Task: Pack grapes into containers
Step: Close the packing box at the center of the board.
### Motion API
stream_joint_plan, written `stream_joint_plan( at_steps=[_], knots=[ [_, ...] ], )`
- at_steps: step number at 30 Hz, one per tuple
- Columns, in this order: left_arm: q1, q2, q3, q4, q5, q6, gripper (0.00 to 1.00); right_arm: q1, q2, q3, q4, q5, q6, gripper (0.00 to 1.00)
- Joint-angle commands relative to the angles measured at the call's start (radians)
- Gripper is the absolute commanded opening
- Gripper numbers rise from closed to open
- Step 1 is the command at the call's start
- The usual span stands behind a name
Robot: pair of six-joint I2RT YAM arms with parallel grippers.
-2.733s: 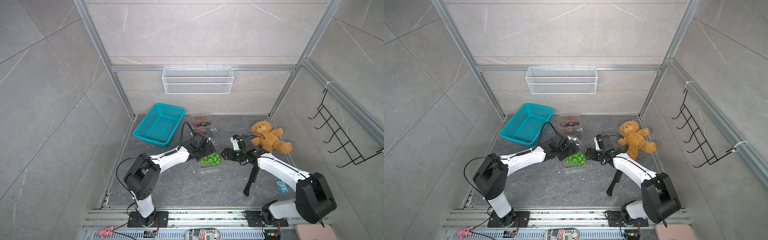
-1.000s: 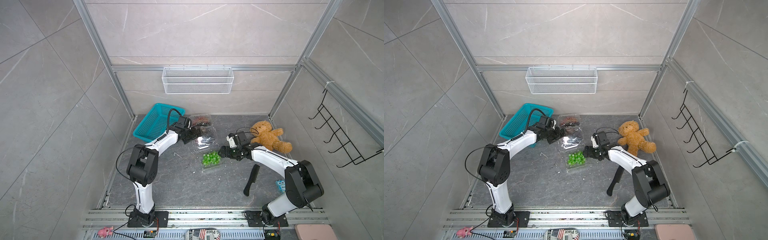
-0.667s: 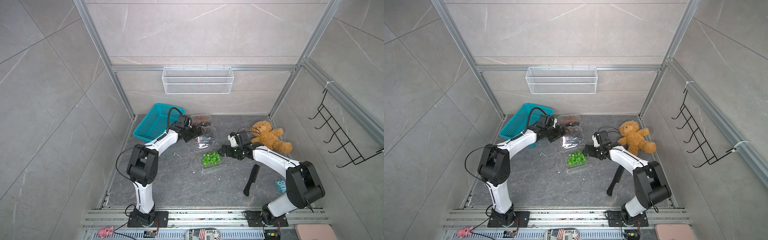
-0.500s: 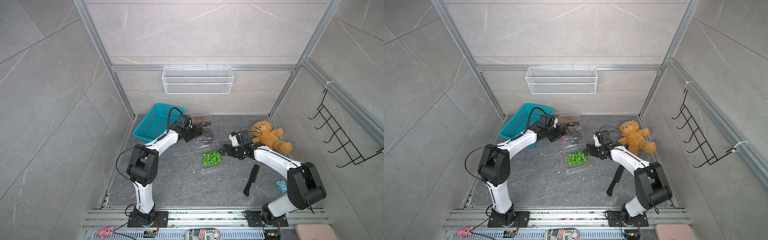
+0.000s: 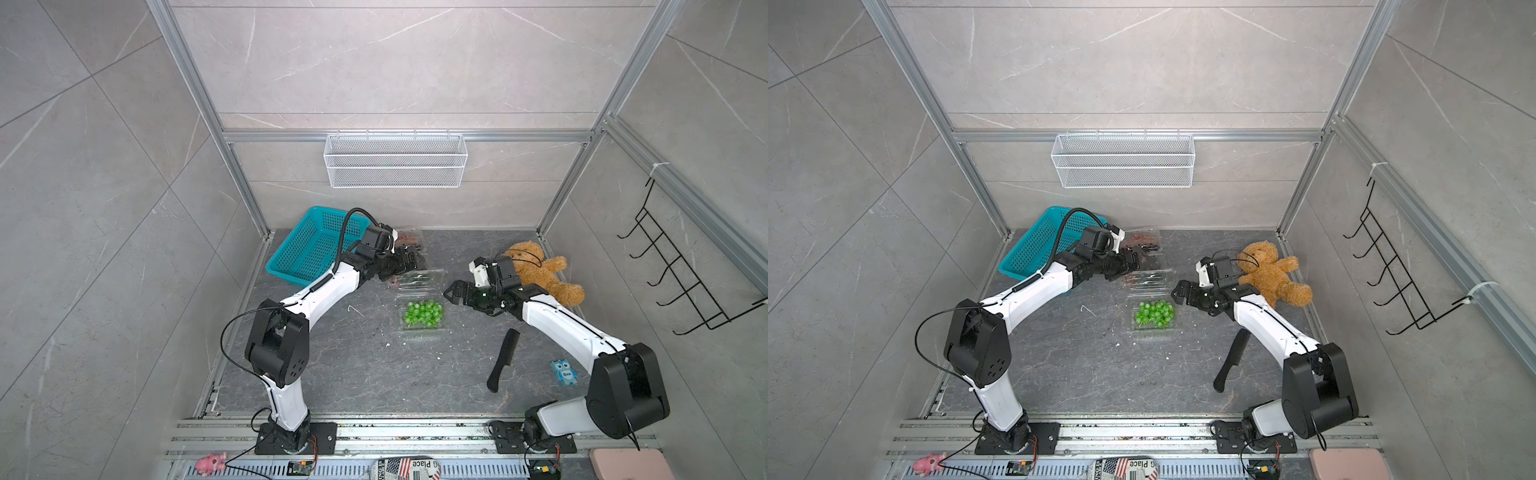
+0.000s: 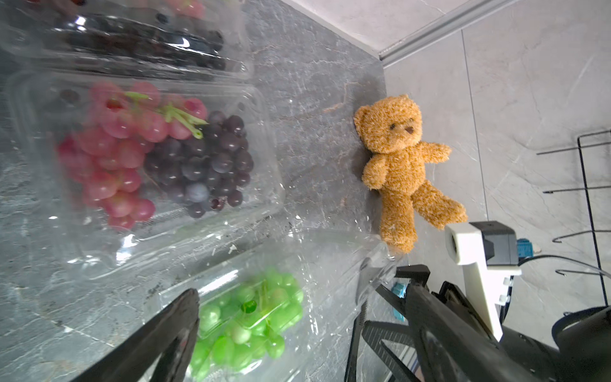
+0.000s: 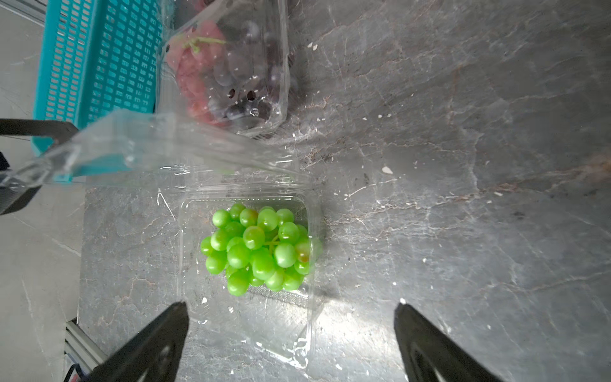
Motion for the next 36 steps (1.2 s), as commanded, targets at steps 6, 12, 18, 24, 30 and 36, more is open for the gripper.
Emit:
stream_joint_plan(
  at_steps=[6,12,18,24,30,36],
  knots=[
    [-0.054,-0.094,-0.1,0.053,-0.073,0.005,0.99,-0.031,-0.061,0.034,-0.021,-0.069,0.072,0.99],
    [-0.083,-0.154,-0.208,0.111,-0.124,-0.027,0.99,-0.032,-0.005,0.013,0.051,-0.107,0.109,0.99],
    [-0.123,-0.211,-0.295,0.156,-0.168,-0.039,0.99,-0.031,0.002,-0.045,0.125,-0.111,0.119,1.0],
    [-0.169,-0.259,-0.39,0.208,-0.231,-0.048,1.0,-0.002,0.014,-0.158,0.251,-0.13,0.151,0.98],
    [-0.187,-0.281,-0.469,0.245,-0.256,-0.07,0.99,0.066,0.042,-0.233,0.332,-0.103,0.14,0.89],
    [-0.202,-0.306,-0.502,0.27,-0.267,-0.111,0.99,0.105,0.044,-0.317,0.423,-0.086,0.166,0.84]
  ],
)
